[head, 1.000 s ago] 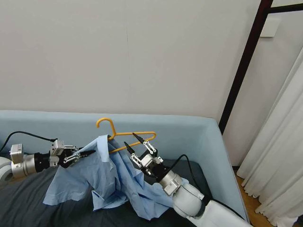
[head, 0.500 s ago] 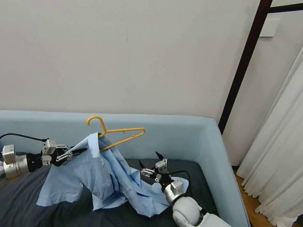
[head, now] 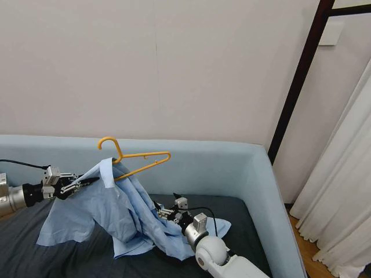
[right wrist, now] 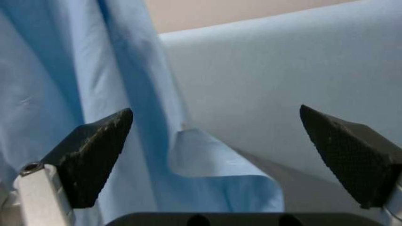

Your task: Pick up the clothes from the sofa and hang them on the clothes hanger.

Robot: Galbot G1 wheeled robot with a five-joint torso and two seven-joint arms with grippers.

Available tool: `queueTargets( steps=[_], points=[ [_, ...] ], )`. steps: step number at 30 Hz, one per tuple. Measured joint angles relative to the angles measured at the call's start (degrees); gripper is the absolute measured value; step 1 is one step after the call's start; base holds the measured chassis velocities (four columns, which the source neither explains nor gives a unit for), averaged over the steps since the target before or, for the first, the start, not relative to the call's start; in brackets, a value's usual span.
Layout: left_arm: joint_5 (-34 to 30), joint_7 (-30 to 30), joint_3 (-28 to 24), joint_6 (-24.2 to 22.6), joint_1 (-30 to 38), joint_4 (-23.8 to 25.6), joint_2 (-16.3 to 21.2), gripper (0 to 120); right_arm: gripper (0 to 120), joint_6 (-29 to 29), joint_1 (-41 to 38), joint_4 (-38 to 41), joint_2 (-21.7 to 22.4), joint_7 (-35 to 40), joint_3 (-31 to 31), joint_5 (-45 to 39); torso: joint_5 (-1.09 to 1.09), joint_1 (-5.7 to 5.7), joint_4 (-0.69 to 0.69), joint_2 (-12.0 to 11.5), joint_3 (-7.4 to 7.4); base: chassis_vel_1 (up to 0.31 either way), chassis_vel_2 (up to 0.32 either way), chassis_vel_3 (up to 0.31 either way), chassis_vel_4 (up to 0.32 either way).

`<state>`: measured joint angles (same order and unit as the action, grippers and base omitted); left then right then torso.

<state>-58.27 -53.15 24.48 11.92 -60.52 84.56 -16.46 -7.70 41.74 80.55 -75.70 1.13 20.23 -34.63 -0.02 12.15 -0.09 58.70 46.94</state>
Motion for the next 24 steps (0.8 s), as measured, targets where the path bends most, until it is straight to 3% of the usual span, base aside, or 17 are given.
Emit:
queueTargets(
  steps=[10,14,16,18,20,22,24],
  points=[
    [-0.1,-0.3,0.4,0.1,0.0,1.3,0.4,8,100,0.6,0.3,-1.9,-2.6,3.8,2.1,5.0,0.00,0.00,0.00,0.0,0.00,0.000,0.000,0.000,0.000],
    [-0.4,-0.3,0.7,0.3,-0.1,1.9,0.6,7,81,0.7,0.0,-2.6,-3.9,4.3,2.2,5.2,0.01,0.00,0.00,0.0,0.00,0.000,0.000,0.000,0.000],
    [-0.4,-0.3,0.7,0.3,-0.1,1.9,0.6,7,79,0.7,0.0,-2.6,-3.8,4.3,2.2,5.1,0.01,0.00,0.00,0.0,0.00,0.000,0.000,0.000,0.000],
    [-0.4,-0.3,0.9,0.5,-0.1,1.8,0.4,7,67,0.7,-0.1,-2.3,-3.2,4.2,2.6,4.9,0.01,0.00,0.00,0.0,0.00,0.000,0.000,0.000,0.000],
    [-0.4,-0.3,1.0,0.5,0.0,1.7,0.4,7,64,0.7,-0.1,-2.2,-3.0,4.1,2.6,4.7,0.01,0.00,0.00,0.0,0.00,0.000,0.000,0.000,0.000],
    [-0.4,-0.3,1.0,0.6,0.2,1.6,0.2,7,52,0.7,-0.2,-2.1,-2.5,3.6,2.8,3.5,0.01,0.00,0.00,0.0,0.00,0.000,0.000,0.000,0.000],
    [-0.4,-0.3,1.0,0.7,0.3,1.5,0.2,7,51,0.7,-0.3,-2.1,-2.5,3.5,2.8,3.3,0.01,0.00,0.00,0.0,0.00,0.000,0.000,0.000,0.000]
  ],
)
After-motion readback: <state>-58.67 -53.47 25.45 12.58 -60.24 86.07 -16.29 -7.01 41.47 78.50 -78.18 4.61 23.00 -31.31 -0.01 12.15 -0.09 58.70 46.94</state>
